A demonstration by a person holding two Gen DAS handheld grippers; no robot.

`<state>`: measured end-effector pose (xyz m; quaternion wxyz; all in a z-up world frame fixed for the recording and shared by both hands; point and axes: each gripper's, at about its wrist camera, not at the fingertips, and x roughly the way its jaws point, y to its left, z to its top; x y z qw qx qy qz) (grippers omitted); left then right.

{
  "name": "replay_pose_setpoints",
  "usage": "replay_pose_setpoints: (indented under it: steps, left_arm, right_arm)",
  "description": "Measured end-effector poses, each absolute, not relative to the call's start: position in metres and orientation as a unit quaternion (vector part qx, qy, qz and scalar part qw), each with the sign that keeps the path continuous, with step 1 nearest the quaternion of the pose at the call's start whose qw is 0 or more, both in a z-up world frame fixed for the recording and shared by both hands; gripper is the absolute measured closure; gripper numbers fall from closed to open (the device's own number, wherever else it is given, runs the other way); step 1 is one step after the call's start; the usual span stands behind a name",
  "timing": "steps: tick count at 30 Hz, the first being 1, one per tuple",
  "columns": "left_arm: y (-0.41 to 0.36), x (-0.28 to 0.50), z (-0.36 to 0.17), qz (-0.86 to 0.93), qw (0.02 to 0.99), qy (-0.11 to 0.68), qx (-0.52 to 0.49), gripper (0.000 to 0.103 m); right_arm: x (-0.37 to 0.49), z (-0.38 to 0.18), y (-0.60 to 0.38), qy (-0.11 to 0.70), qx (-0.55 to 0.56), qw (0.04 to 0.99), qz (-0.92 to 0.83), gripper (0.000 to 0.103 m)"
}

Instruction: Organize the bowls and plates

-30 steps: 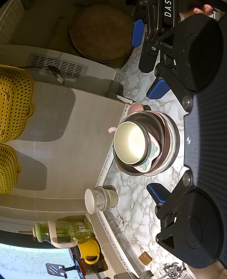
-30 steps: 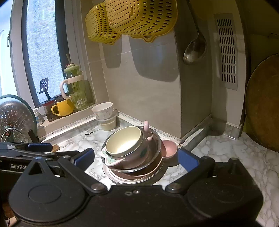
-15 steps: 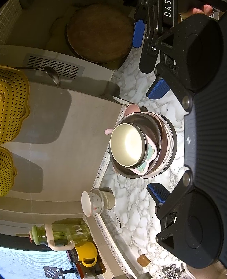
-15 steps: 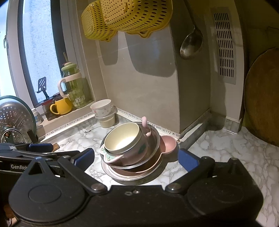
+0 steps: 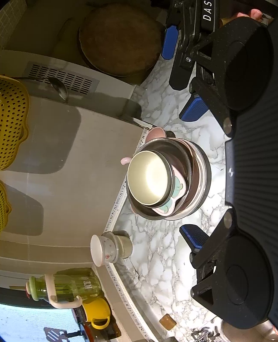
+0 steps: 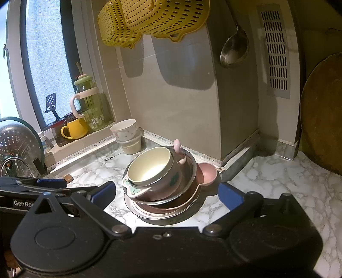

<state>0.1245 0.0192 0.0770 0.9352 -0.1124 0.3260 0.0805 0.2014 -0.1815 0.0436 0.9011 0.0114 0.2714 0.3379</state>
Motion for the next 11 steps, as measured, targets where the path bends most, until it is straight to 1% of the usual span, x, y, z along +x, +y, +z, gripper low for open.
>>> replay_pose_setpoints:
  steps: [11]
  left_arm:
    - [0.0195, 0.1282, 0.0744, 0.084, 0.932, 0.333, -0.114, 0.0]
  right_arm:
    - [0.2038, 0.0399, -0.1792, 0.277, 0.015, 0.899, 0.34, 0.0]
